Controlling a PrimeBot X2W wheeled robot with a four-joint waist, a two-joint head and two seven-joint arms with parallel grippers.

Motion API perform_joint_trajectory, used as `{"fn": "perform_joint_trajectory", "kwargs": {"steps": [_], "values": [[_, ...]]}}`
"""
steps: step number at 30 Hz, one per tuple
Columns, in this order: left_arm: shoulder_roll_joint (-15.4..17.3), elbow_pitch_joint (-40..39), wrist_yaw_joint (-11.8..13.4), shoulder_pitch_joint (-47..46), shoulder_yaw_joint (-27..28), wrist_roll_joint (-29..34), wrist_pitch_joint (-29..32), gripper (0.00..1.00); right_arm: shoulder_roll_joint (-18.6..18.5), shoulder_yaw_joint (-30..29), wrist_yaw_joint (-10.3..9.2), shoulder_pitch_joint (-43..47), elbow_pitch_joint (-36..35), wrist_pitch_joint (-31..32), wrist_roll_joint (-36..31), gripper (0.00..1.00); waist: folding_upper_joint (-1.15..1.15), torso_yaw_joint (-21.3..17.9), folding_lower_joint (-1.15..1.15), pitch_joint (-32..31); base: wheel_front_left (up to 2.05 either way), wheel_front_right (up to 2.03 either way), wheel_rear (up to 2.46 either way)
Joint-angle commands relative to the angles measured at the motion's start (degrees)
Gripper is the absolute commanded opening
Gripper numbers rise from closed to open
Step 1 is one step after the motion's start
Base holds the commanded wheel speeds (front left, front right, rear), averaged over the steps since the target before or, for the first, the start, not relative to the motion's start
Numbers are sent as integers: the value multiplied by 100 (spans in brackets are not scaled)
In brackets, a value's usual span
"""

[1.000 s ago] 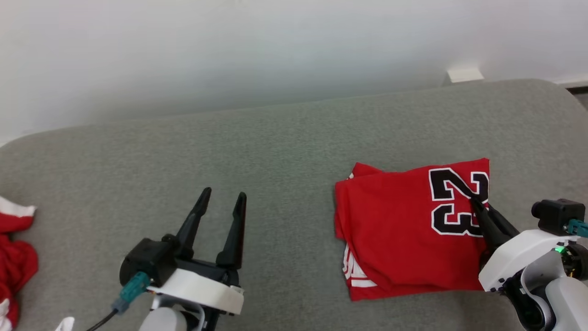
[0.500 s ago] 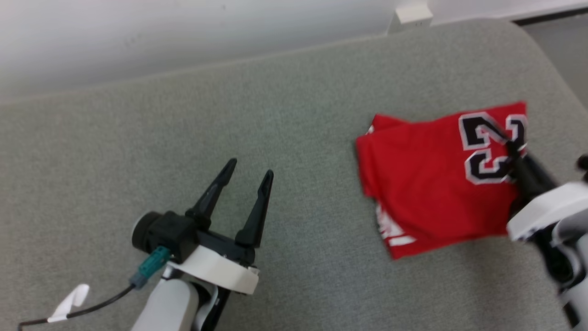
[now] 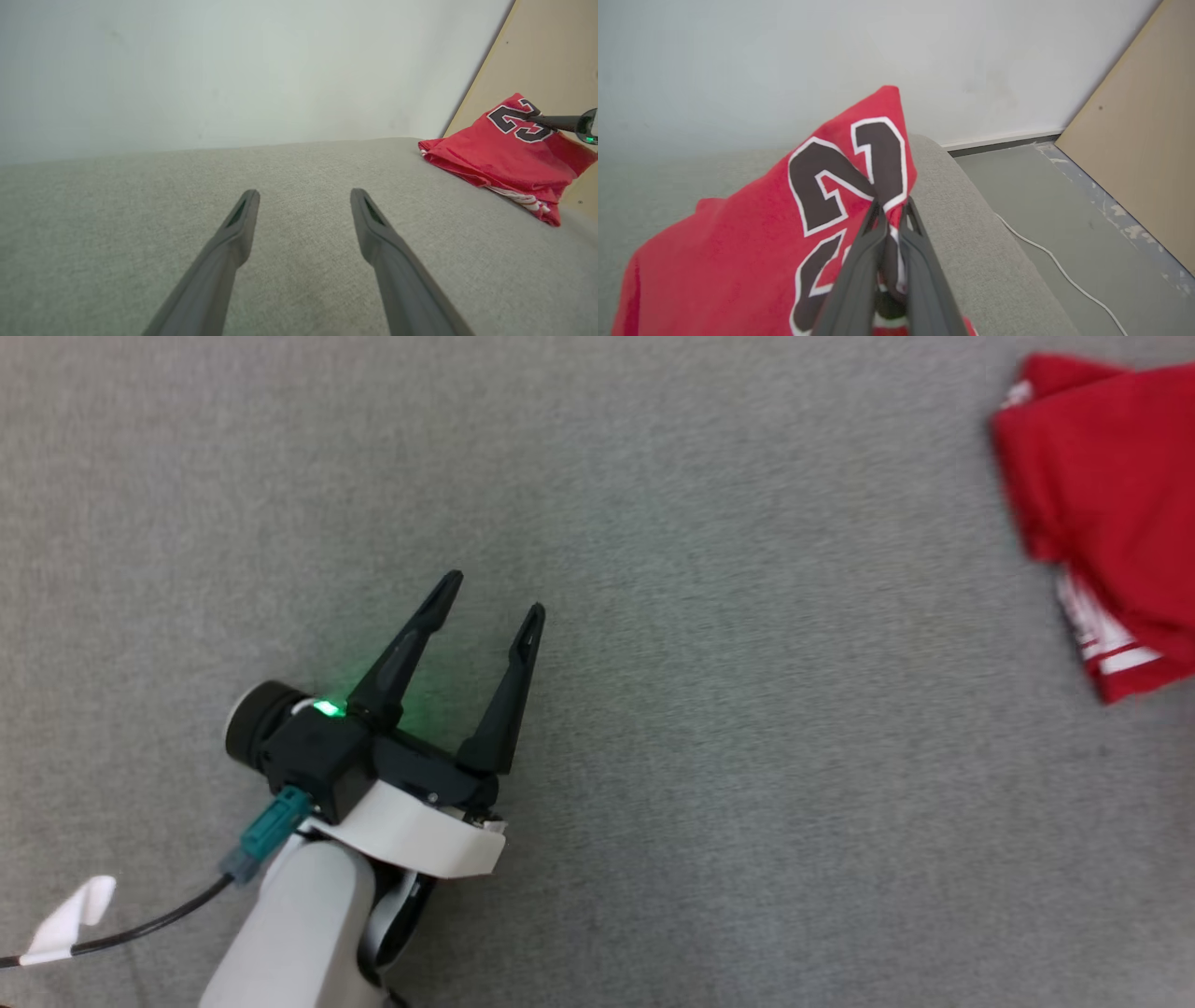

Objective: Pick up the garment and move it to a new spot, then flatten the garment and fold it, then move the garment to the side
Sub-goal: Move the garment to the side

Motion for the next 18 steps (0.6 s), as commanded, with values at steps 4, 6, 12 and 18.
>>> {"fn": "perform_joint_trajectory", "kwargs": {"steps": [4,6,12,18], "values": [[44,-84,9,-1,106,39,1,100,-326,-276,-3,-347,879,-174,-147,0,0,359,-1,333,0,0,0],[10,-101,9,23,119,24,1,100,-368,-316,-3,-401,1178,-237,-195,0,0,410,-1,300,0,0,0],[-82,-137,8,78,211,-9,0,100,-345,-234,-7,-512,1922,-498,-491,100,0,515,-1,100,0,0,0],[-209,-190,7,256,439,-15,0,100,-207,-105,-7,-500,2238,-1220,-848,100,0,670,-1,-412,0,0,0]]}}
